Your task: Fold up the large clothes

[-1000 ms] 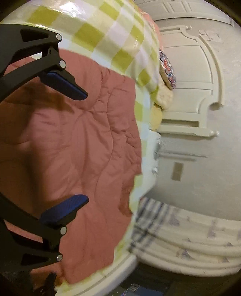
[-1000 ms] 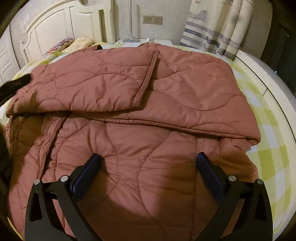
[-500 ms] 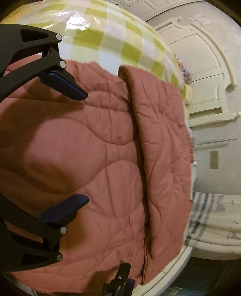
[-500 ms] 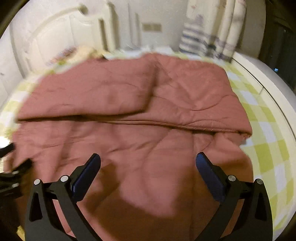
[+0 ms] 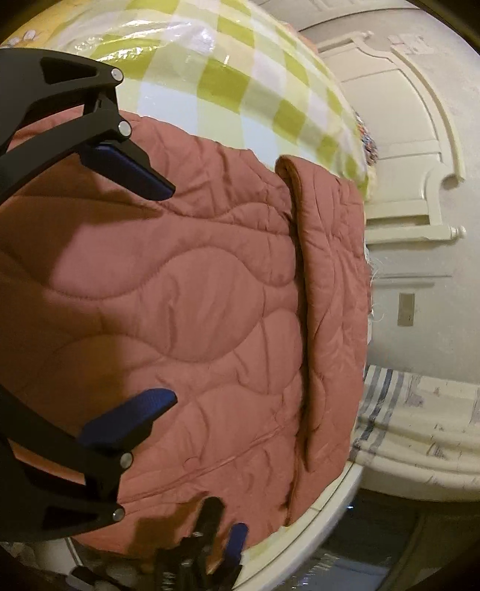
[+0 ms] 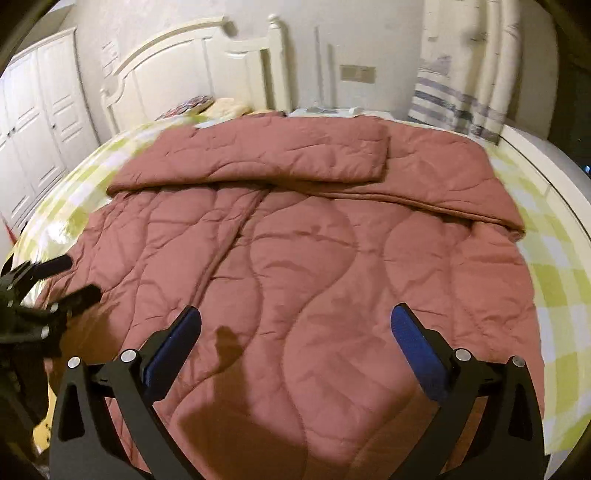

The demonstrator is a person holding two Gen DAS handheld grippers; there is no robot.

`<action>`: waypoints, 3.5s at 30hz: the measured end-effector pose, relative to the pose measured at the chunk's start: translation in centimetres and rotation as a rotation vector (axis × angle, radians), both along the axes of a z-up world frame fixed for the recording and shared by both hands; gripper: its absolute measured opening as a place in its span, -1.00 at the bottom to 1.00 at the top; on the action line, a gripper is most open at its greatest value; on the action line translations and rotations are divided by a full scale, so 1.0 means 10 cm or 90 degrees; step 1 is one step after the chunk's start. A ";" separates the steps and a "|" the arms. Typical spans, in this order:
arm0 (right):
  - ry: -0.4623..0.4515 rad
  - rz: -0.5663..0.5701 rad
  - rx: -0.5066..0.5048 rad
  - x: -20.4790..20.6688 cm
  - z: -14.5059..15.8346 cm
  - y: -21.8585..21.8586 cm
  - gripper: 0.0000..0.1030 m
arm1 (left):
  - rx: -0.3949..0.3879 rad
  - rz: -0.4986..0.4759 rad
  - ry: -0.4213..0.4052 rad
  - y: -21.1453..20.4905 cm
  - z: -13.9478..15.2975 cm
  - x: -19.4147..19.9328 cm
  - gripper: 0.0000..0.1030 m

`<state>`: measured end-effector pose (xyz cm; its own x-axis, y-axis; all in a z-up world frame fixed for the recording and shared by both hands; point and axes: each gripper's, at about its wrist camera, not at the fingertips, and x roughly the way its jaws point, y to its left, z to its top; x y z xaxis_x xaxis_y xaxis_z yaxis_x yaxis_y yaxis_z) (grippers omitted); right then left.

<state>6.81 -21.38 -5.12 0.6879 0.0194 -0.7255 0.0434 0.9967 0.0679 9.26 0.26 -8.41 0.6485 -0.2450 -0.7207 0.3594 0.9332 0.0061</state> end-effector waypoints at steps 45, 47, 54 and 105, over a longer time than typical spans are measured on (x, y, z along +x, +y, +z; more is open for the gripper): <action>-0.004 0.029 -0.095 -0.18 -0.22 0.06 0.91 | 0.058 -0.013 -0.031 -0.32 -0.15 -0.08 0.96; 0.013 0.028 -0.065 -0.19 -0.21 -0.02 0.91 | 0.041 -0.011 -0.017 -0.26 -0.15 -0.05 0.96; 0.022 -0.041 -0.076 -0.49 -0.11 -0.36 0.91 | 0.019 0.069 -0.001 0.32 -0.08 -0.11 0.96; -0.061 -0.020 0.219 -2.04 -0.97 -1.24 0.03 | -0.226 0.005 0.086 1.38 -0.70 -0.88 0.33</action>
<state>-13.55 -33.82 -14.81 0.7566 0.2296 -0.6122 0.0505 0.9130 0.4049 0.45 14.04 -15.41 0.5563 -0.4902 -0.6710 0.3272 0.8715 -0.3654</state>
